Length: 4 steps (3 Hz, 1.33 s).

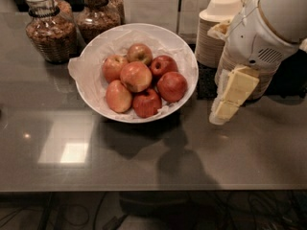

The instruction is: Pick apple from white bowl

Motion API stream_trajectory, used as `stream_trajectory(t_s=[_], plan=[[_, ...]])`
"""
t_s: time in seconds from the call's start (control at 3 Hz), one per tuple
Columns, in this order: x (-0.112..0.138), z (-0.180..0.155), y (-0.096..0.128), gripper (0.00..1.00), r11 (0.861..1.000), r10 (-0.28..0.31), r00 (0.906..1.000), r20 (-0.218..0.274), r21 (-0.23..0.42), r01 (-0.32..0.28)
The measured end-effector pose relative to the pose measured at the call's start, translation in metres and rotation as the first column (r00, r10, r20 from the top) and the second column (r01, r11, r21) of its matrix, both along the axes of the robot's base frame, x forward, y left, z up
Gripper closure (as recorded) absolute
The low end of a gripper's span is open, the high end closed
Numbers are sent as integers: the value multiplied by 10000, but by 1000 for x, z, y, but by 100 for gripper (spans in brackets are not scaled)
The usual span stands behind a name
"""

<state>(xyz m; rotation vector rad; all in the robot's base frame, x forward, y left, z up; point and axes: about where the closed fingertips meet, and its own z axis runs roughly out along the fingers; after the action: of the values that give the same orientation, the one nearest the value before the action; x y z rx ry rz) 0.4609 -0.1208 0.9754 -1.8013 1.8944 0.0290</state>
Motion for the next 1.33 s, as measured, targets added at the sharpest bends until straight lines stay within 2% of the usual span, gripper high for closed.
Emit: stream_trajectory(t_s=[0.33,0.67,1.0,1.33], plan=[[1,15,49,0,9876,1138,9922,518,1031,-1186],[1,15,49,0,9876,1140,9921,515,1029,-1188],[12,-3,72,0,9869,1375,9902,265,815,-1392],[28,-28,106,0,9811,1812,9832,-202,724,-1793]])
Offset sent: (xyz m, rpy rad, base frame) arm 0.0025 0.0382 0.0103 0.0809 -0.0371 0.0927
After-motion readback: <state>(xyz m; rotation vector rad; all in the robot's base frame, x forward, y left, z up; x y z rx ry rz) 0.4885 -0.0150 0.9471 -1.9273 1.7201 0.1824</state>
